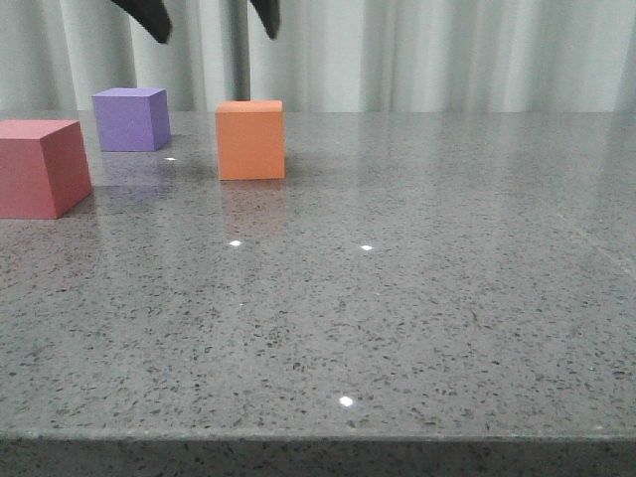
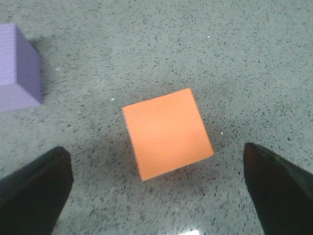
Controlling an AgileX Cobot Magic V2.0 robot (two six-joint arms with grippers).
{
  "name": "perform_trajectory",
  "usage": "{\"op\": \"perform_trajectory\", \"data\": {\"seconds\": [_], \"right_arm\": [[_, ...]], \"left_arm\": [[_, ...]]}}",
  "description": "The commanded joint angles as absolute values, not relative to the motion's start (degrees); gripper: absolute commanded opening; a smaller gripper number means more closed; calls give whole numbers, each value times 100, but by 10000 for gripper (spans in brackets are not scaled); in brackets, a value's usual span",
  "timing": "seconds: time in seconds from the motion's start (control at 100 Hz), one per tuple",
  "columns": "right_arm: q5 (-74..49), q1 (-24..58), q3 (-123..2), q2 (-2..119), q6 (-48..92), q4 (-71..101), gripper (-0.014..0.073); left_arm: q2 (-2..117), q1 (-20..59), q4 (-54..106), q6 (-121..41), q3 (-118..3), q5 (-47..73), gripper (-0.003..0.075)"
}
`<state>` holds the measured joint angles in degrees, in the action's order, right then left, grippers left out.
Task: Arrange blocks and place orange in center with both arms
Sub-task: 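Lower the left gripper over the orange cube and close on it, then lift the orange cube and carry it beside the pink and purple cubes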
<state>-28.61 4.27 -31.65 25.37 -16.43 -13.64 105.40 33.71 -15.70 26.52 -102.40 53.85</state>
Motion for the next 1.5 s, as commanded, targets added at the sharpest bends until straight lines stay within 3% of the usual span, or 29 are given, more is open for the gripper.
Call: {"op": "perform_trajectory", "data": {"seconds": [0.0, 0.83, 0.93, 1.17, 1.49], "right_arm": [[-2491, 387, -3307, 2557, -1643, -1503, -68], [-2487, 387, -3307, 2557, -1643, -1503, -69], [-2487, 387, -3307, 2557, -1643, -1503, -69], [-2487, 387, -3307, 2557, -1643, -1503, -69], [-2487, 387, -3307, 2557, -1643, -1503, -69]], "left_arm": [[10596, 3481, -1944, 2931, -10762, 5401, 659], [11686, 3520, -2080, 3259, -11163, 5410, 657], [11686, 3520, -2080, 3259, -11163, 5410, 610], [11546, 3520, -2128, 3130, -11197, 5410, 389], [10988, 3483, -2168, 2443, -11331, 5668, 370]]}}
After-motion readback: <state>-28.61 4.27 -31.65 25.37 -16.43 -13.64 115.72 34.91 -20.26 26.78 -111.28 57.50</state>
